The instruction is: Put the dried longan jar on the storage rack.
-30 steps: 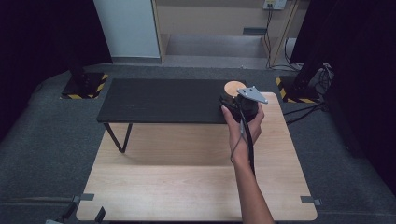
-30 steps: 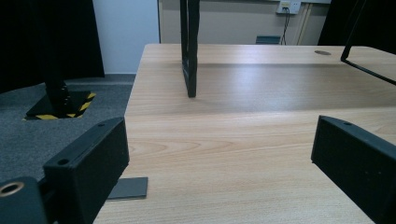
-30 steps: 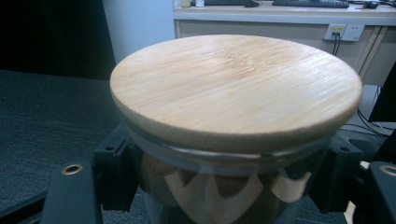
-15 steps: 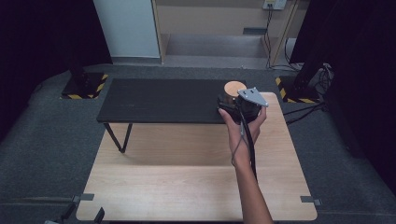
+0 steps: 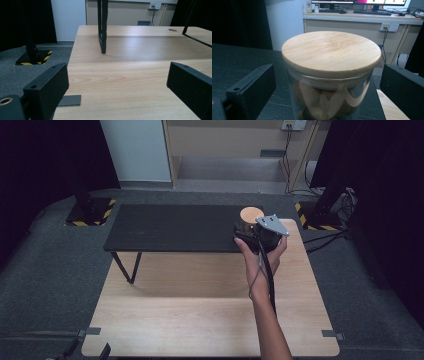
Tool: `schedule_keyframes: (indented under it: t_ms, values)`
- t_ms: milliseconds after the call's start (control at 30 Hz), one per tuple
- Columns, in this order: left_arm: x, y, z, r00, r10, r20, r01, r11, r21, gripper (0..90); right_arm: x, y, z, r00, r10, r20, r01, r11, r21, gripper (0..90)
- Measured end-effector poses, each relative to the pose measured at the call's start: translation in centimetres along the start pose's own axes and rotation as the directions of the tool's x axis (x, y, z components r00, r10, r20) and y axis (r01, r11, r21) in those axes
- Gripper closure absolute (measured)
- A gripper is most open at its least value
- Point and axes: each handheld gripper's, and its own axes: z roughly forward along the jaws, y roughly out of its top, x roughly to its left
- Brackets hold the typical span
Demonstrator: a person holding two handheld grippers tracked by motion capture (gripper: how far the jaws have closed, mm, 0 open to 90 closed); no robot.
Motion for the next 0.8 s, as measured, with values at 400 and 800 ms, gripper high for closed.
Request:
schedule_keyframes:
  t_ms: [400,800]
  values:
    - [0.0,0.0,-0.2,1.0,-0.003,-0.004,0.003,1.0,-0.006,2.6,0.0,-0.4,-0.8,1.0,-0.004,-0.003,0.004,1.0,-0.005,0.5]
    - [-0.1,0.2,-0.2,1.0,-0.001,-0.007,0.001,1.0,-0.008,2.4,0.2,-2.5,-4.3,0.9997,0.013,-0.021,-0.014,0.999,-0.049,0.5]
